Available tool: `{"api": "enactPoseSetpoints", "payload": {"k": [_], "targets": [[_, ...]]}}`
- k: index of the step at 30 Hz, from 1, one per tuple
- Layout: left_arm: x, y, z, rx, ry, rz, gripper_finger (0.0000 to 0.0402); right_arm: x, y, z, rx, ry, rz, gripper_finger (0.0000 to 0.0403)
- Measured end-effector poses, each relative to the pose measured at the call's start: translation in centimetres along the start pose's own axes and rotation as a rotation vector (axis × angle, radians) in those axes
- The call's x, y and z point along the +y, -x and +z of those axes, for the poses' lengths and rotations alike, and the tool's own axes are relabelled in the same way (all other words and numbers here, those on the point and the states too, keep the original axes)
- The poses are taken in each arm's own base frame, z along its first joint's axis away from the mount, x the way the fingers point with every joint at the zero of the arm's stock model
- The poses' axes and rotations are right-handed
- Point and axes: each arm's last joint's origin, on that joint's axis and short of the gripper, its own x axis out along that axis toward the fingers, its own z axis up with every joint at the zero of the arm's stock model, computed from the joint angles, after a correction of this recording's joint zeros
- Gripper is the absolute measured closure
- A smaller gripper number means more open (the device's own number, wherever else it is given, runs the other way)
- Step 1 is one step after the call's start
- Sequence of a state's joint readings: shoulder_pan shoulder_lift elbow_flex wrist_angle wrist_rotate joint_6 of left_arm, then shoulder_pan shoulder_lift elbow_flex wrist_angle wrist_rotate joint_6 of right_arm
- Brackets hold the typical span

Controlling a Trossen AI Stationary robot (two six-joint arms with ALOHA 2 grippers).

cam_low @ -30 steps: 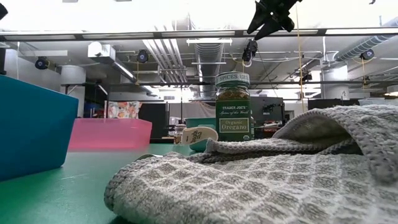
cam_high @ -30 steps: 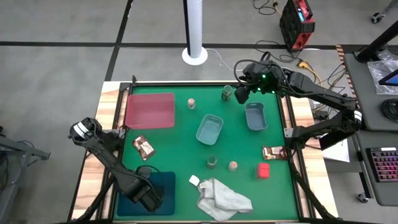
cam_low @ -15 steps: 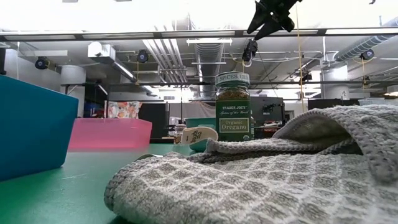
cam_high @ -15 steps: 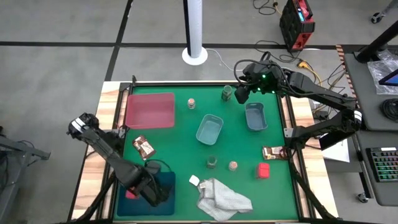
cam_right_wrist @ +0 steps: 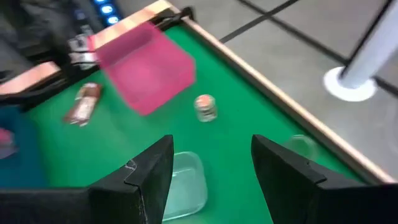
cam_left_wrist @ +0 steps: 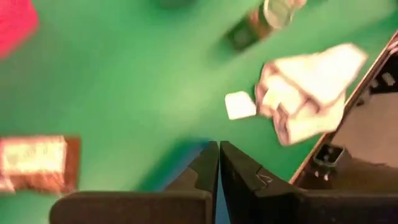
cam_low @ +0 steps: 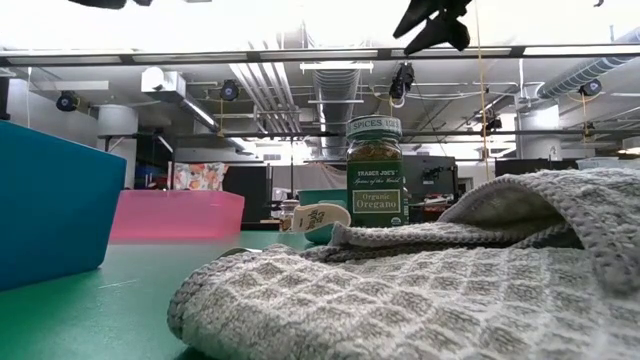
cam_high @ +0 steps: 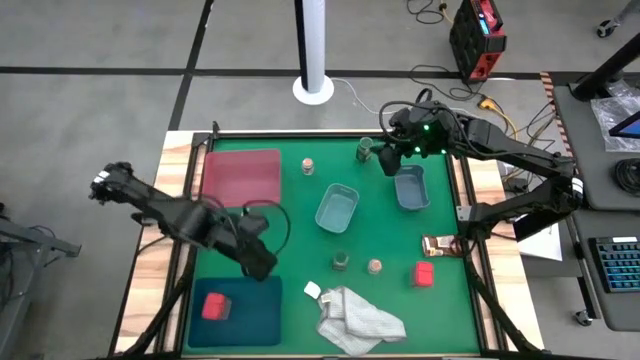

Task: Sort spices by type
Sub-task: Put the top brown seasoning bottle into the light blue bin

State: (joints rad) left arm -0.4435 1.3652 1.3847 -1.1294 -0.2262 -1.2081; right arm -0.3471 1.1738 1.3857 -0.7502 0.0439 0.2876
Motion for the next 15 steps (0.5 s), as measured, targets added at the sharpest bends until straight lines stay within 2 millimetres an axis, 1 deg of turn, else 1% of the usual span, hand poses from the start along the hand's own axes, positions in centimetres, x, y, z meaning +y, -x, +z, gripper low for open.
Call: {"api": "enactPoseSetpoints", "payload": {"k": [4,8,11,13,15], "targets": [[1.8,1.5,1.0,-0.068,-0.074,-0.061,0.0402,1.3,0.3,-0.4,0.008,-0.001,0.047,0.0197],[2.6,2.6,1.6,-0.175,-0.211,-0.191,0.0402,2.1,0.4,-0.7,0.015,0.020,0.075,0.0197],[3.2,3.2,2.1,-0.286,-0.275,-0.247,0.0402,2.3,0.3,-0.7,0.019,0.011,0.080,0.0197],[3.8,3.4,2.5,-0.367,-0.307,-0.225,0.0402,2.3,0.3,-0.7,0.017,0.008,0.070,0.0197],[4.3,3.5,2.8,-0.459,-0.358,-0.133,0.0402,2.4,0.0,-0.7,0.015,-0.004,0.067,0.0197]]}}
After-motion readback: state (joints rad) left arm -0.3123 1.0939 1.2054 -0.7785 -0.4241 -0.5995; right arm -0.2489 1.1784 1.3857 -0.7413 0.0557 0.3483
